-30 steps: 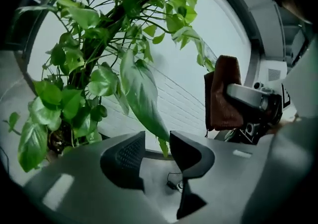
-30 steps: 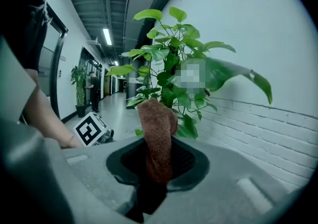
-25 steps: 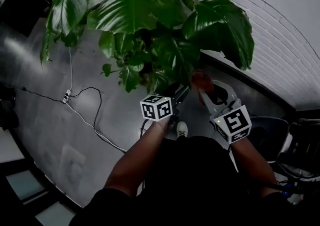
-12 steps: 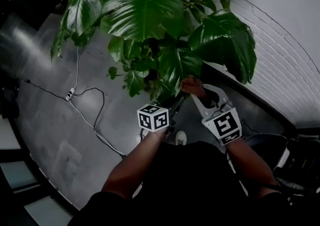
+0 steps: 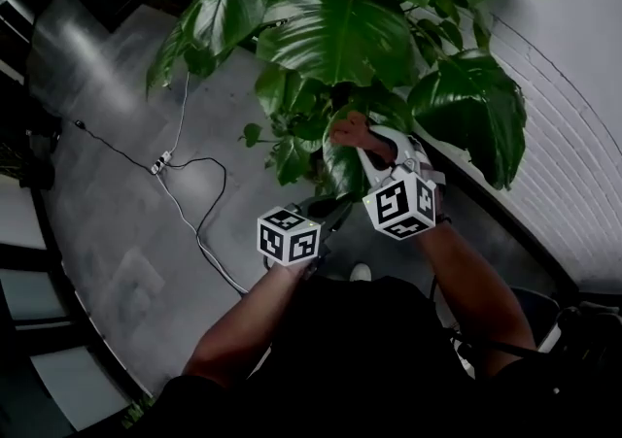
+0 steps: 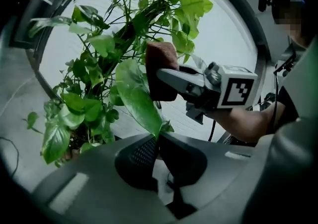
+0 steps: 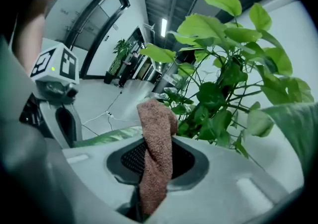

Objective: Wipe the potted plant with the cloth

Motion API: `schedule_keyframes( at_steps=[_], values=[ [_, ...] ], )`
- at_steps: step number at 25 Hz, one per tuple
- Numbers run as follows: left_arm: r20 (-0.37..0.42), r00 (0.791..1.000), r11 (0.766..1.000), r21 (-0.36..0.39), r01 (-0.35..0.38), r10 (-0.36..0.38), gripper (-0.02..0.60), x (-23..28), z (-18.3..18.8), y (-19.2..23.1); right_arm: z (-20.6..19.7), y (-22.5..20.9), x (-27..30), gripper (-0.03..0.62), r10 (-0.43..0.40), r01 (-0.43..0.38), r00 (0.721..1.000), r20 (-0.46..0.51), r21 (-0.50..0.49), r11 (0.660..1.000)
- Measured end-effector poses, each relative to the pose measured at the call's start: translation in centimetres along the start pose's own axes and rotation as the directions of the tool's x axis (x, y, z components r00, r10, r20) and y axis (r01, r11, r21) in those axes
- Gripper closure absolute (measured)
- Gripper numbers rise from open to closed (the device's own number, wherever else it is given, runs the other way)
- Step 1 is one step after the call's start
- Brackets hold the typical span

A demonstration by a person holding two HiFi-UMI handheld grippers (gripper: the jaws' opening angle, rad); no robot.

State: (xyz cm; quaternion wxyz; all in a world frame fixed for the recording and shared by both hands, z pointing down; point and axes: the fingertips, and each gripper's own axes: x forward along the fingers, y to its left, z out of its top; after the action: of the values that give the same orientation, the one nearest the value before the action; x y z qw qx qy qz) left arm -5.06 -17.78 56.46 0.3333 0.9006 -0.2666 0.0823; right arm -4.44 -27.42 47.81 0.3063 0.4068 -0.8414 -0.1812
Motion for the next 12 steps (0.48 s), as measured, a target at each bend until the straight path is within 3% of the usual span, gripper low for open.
schedule_keyframes(
  at_steps=[6, 12],
  values=[
    [-0.004, 1.000, 1.000, 0.004, 0.015, -0.015, 0.563, -0.7, 0.5, -0.1, -0.4, 0.0, 3.6, 0.525, 0.027, -0.035, 0.997, -0.076, -0.098, 0.995],
    [0.017, 0.997, 0.992, -0.106, 0.074, -0.072, 0.563, -0.2, 0.4, -0.2, -1.7, 3.1, 3.1, 0.525, 0.150, -0.168, 0.983, -0.109, -0.180, 0.969]
  ],
)
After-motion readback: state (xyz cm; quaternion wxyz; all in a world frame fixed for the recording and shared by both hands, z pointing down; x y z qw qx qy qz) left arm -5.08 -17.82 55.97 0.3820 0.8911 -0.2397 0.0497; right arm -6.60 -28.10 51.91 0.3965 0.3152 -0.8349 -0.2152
